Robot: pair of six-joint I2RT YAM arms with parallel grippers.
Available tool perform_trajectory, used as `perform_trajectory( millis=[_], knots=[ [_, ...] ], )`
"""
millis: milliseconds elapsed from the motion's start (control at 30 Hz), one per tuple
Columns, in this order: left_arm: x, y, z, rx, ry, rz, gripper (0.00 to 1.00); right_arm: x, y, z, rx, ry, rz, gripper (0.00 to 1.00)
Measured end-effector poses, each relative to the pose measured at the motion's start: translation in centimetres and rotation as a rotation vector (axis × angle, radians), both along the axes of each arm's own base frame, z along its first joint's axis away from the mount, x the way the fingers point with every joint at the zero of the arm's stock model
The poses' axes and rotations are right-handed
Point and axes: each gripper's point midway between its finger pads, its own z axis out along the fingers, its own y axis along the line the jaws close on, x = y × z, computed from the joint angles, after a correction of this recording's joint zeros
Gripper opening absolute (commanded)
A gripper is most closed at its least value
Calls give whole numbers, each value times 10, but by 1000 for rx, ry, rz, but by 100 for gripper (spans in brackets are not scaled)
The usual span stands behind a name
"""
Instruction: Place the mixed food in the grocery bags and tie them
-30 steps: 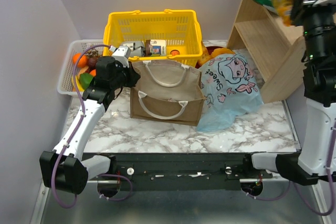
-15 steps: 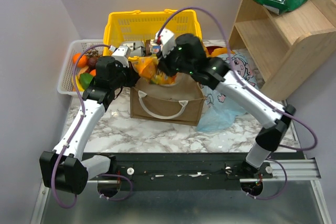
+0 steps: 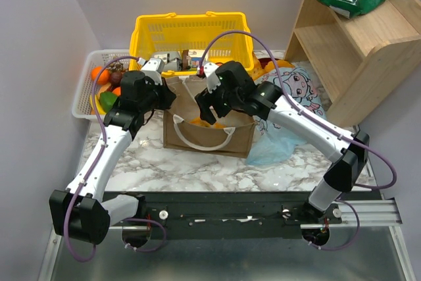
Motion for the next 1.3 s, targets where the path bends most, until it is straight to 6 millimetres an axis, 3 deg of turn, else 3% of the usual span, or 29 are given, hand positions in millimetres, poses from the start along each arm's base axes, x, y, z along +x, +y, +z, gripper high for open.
perform_trajectory(
  millis=[100,200,233,300,400,467,567,633,733,900,1167,1300],
  knots=[
    [0,0,0,0,1,-1,0,-1,-2,13,21,-23,3,84],
    [-1,-1,-1,0,2,-4,0,-2,-6,42,62,-83,10,91],
    [-1,-1,-1,0,2,-4,0,-3,-10,55,78,-111,6,99],
    [-1,-1,-1,0,2,-4,0,-1,-23,86,97,-204,-11,100],
    [-1,-1,-1,0,2,-4,0,15,-55,149,105,-408,-101,100],
    [-1,-1,-1,-1,2,-4,0,38,-87,191,105,-538,-198,100],
    [-1,-3,-1,-2,2,-7,0,85,-166,240,31,-726,-421,100],
    [-2,-3,-1,-2,2,-8,0,108,-214,257,-68,-810,-535,100],
    [-2,-3,0,-2,-1,-8,0,135,-260,278,-200,-899,-617,100],
    [-4,-2,3,0,-7,-8,0,169,-308,293,-381,-978,-665,100],
    [-5,-4,2,4,-8,-12,0,213,-354,255,-538,-914,-657,100],
    [-5,-4,2,8,-7,-12,0,225,-374,245,-560,-898,-693,100]
  ],
)
